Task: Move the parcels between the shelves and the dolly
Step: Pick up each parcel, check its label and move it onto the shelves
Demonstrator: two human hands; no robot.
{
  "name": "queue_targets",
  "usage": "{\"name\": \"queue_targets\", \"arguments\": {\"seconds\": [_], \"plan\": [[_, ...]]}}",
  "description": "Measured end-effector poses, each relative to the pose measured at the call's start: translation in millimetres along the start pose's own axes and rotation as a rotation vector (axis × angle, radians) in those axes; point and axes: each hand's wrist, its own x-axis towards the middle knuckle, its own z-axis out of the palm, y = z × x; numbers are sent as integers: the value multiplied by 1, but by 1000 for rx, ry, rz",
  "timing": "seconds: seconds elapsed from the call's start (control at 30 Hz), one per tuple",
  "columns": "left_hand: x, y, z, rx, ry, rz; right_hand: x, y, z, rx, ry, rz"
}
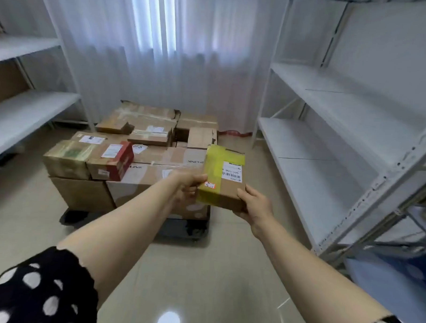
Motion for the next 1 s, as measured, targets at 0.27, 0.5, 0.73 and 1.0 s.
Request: {"name": "queue_targets", "arguments": {"seconds": [0.27,0.5,0.73,1.0], "plan": [[89,44,-89,-57,195,-110,128,-3,107,-33,-158,192],[150,77,-155,-12,218,-197,206,5,185,-59,-204,319],[259,137,-258,-20,192,-216,316,9,302,-52,-155,412],[370,186,-326,22,197,-228,411,11,383,-95,-125,504]]}}
